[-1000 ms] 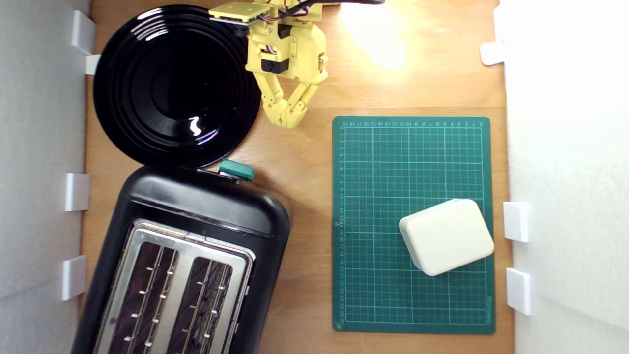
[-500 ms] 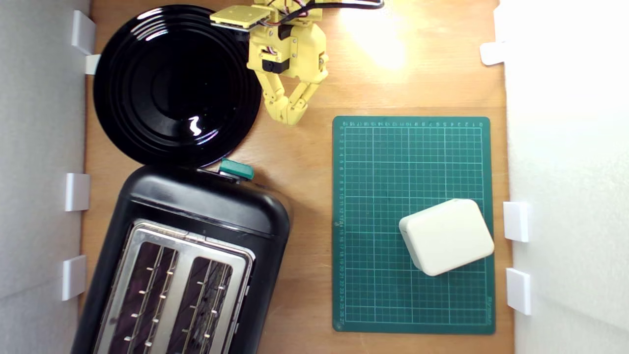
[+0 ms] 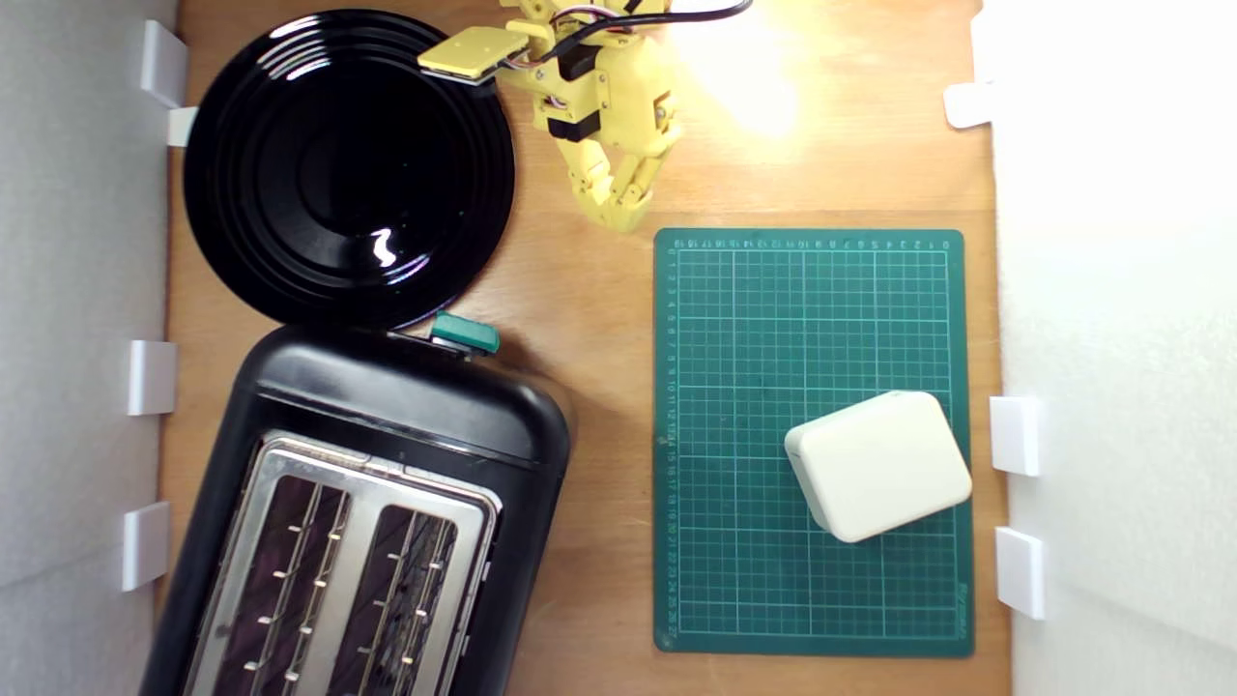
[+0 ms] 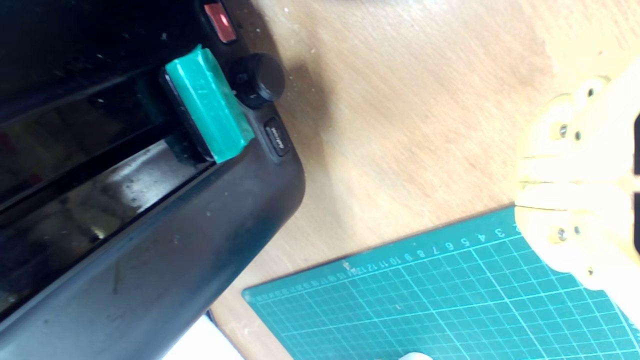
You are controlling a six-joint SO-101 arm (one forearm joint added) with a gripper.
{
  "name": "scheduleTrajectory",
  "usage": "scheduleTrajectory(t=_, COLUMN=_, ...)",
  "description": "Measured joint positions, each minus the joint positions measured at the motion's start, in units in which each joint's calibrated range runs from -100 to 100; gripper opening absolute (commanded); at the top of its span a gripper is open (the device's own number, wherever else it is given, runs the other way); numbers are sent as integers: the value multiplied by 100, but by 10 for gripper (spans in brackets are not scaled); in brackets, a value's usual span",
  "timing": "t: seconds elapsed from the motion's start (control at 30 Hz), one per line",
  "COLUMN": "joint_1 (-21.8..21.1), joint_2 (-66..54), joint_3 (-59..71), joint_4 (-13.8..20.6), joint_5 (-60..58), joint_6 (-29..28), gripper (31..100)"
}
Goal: Start toaster
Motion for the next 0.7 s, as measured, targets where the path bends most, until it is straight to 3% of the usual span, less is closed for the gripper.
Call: scheduleTrajectory(t=0.7, joint_1=-27, joint_2=0, joint_3=0, joint_4=0, joint_5=9, joint_6=-27, gripper=314)
